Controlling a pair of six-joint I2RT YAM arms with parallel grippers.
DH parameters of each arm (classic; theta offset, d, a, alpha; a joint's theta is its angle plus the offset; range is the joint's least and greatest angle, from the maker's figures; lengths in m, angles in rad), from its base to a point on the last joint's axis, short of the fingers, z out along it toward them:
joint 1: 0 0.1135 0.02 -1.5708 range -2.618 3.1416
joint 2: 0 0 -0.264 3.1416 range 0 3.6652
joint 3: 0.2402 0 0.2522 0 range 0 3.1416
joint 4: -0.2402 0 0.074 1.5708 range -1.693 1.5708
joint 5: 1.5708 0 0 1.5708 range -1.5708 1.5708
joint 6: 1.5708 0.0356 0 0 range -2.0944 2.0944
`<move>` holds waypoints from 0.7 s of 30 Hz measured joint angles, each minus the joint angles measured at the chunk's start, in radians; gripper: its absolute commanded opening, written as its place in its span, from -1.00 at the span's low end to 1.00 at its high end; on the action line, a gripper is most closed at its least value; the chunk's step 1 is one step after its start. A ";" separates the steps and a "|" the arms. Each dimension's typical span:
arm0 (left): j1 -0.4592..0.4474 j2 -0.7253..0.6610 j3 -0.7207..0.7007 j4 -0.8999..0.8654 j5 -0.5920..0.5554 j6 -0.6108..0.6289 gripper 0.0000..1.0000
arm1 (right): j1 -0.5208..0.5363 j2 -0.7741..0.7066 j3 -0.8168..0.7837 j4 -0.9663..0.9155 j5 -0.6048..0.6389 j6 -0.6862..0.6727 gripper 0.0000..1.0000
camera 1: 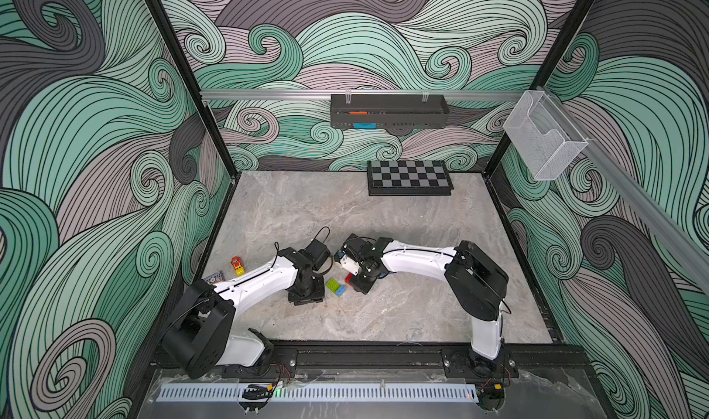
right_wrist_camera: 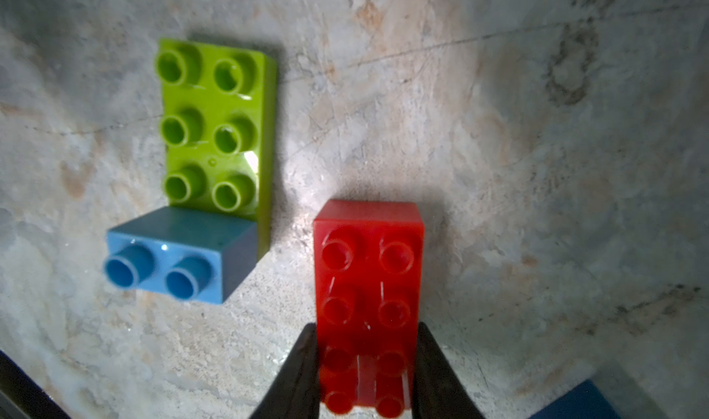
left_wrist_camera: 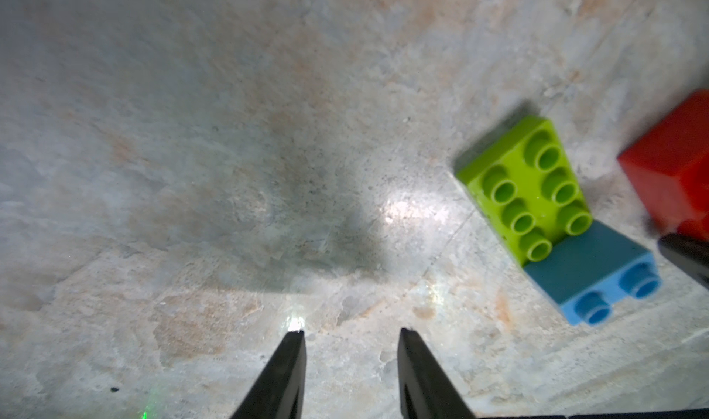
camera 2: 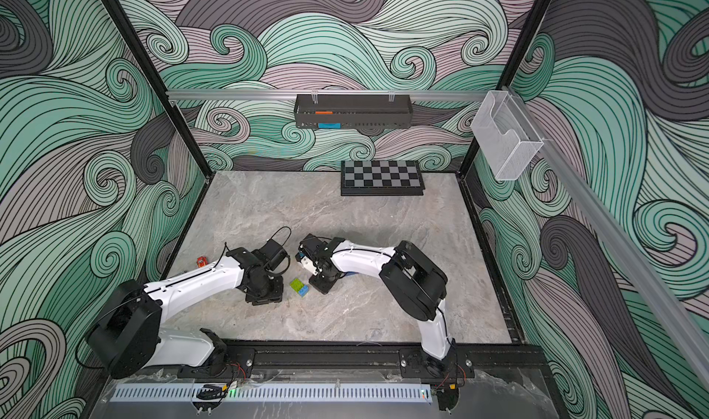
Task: Assemble the number 5 with lego
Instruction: Pick up the lego brick from the center of the board.
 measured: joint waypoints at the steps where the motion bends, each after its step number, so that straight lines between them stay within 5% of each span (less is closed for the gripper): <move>1: 0.000 0.003 0.000 0.002 0.003 0.000 -0.14 | 0.000 0.000 0.000 0.000 0.000 0.002 -0.40; 13: -0.001 0.093 0.000 0.052 0.038 0.000 -0.19 | -0.002 -0.136 -0.024 -0.011 -0.047 0.107 -0.42; 21: 0.005 -0.039 -0.013 0.035 0.042 -0.006 -0.17 | 0.046 -0.148 0.029 -0.054 -0.069 0.219 -0.47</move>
